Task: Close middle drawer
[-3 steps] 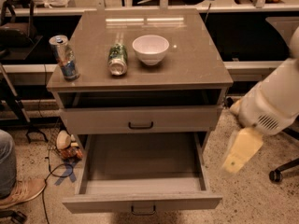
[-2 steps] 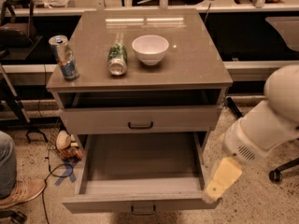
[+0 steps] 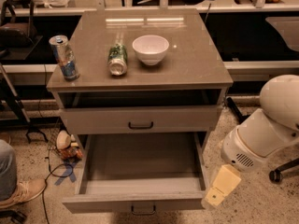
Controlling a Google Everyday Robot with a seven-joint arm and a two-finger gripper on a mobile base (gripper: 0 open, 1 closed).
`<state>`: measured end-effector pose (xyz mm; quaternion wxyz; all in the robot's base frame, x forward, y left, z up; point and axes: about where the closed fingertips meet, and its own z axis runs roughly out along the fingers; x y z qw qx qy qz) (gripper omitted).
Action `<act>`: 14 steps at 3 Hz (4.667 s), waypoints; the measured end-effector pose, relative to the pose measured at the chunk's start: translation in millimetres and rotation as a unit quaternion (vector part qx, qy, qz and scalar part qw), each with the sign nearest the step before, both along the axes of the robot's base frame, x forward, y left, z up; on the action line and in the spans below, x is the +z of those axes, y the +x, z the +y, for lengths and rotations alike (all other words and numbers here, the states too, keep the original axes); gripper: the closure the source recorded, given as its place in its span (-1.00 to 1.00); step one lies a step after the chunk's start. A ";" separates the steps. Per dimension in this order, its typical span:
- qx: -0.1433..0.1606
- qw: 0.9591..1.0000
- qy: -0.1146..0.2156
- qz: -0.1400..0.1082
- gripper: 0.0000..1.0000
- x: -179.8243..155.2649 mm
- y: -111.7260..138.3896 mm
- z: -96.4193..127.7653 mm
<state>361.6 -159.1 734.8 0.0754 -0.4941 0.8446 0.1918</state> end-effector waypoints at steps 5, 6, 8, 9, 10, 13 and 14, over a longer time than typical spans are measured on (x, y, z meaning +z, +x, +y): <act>-0.149 0.983 -0.021 0.107 0.37 -257.7 0.2 12.1; -0.170 0.979 -0.038 0.103 0.83 -296.7 18.5 6.7; -0.186 0.977 -0.046 0.092 1.00 -315.7 31.7 4.6; -0.203 0.974 -0.039 0.088 1.00 -325.7 38.0 3.2; -0.223 0.972 -0.022 0.070 1.00 -332.0 55.0 0.7; -0.269 0.961 0.047 -0.046 1.00 -326.5 179.7 8.2; -0.272 0.959 0.050 -0.053 1.00 -320.6 189.2 6.5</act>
Offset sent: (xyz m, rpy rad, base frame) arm -0.0049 0.0149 -0.1881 0.0484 0.1720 -0.2383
